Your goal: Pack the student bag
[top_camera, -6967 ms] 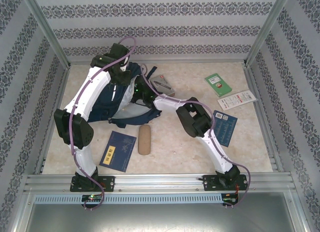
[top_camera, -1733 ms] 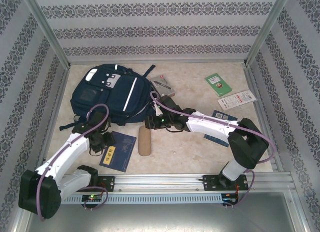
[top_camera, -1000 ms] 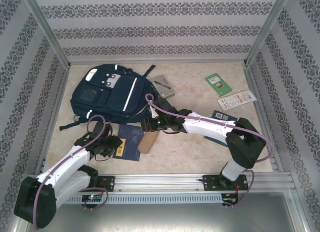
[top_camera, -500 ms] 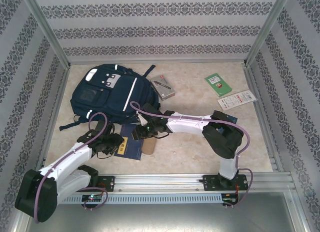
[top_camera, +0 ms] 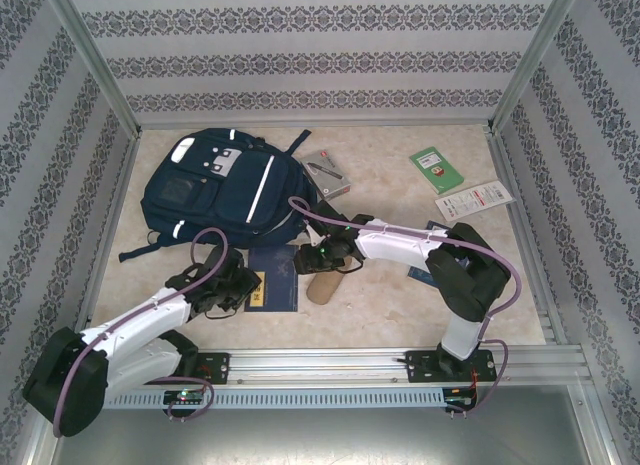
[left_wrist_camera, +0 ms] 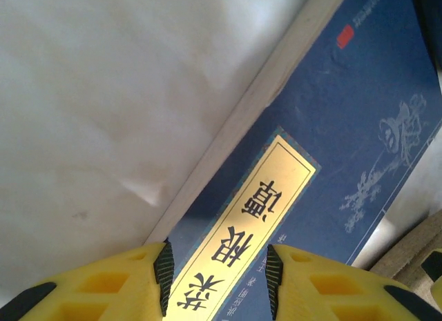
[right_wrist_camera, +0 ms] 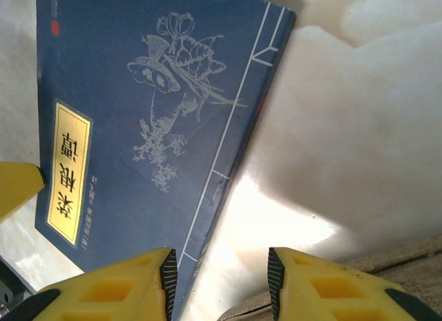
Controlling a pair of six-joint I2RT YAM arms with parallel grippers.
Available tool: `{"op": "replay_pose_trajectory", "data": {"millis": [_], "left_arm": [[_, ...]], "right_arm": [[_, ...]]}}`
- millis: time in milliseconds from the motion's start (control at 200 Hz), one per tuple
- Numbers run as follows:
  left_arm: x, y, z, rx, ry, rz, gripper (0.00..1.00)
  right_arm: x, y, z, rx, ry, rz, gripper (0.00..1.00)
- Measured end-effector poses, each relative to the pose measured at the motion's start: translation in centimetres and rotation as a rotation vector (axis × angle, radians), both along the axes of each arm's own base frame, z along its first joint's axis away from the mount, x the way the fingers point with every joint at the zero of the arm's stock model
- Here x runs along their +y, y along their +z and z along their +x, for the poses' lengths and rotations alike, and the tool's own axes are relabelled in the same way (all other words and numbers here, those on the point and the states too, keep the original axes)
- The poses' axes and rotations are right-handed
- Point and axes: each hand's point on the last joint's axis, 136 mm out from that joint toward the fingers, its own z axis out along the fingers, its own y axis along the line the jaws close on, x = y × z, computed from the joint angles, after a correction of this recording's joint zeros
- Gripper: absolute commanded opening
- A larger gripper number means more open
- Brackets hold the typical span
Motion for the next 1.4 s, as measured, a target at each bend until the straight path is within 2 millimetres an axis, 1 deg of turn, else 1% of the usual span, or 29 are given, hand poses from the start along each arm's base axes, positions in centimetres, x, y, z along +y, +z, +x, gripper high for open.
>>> {"op": "replay_pose_trajectory", "data": {"millis": [35,95,180,275,400,480,649,819,949,1009,1114,1219,1399], "left_arm": [[-0.1,0.0,0.0,-0.002,-0.003,0.005,0.44],[0.0,0.1,-0.2,0.001,-0.005,0.02,0.44],[0.6,0.3,-0.4,0.012,-0.009,0.064,0.45],[1.3,1.0,-0.5,0.002,-0.032,0.114,0.45],[1.6,1.4,-0.4,-0.019,-0.082,0.16,0.44],[1.6,1.0,-0.4,-0.008,-0.124,0.192,0.43],[1.7,-1.4,-1.0,0.081,-0.222,0.269,0.39],[1.0,-1.4,-0.3,0.074,-0.266,0.266,0.33],[0.7,-1.4,-0.2,0.068,-0.277,0.257,0.32],[0.7,-1.3,-0.2,0.068,-0.278,0.256,0.33],[0.6,-1.3,-0.2,0.064,-0.279,0.255,0.33],[0.5,-1.0,-0.1,0.061,-0.289,0.252,0.33],[-0.1,-0.2,0.5,0.036,-0.302,0.238,0.33]], "right_arm": [[0.1,0.0,0.0,0.003,-0.006,0.004,0.47],[0.3,0.1,-0.2,0.004,-0.012,0.012,0.47],[0.8,0.2,-0.8,0.019,-0.026,0.013,0.47],[1.3,0.1,-1.4,0.033,-0.039,0.012,0.47],[1.5,0.1,-1.7,0.04,-0.059,0.008,0.48],[1.6,0.0,-1.8,0.046,-0.075,0.003,0.48],[2.2,-0.2,-1.8,0.057,-0.092,0.019,0.47],[3.2,-0.8,-1.8,0.052,-0.09,0.034,0.47],[3.7,-1.2,-1.8,0.049,-0.087,0.033,0.47],[3.4,-1.7,-1.7,0.045,-0.097,0.013,0.47],[2.3,-3.0,-1.8,0.052,-0.119,-0.052,0.47],[1.9,-3.0,-1.6,0.039,-0.128,-0.071,0.48],[2.2,-2.9,-1.6,0.041,-0.116,-0.058,0.48]]}}
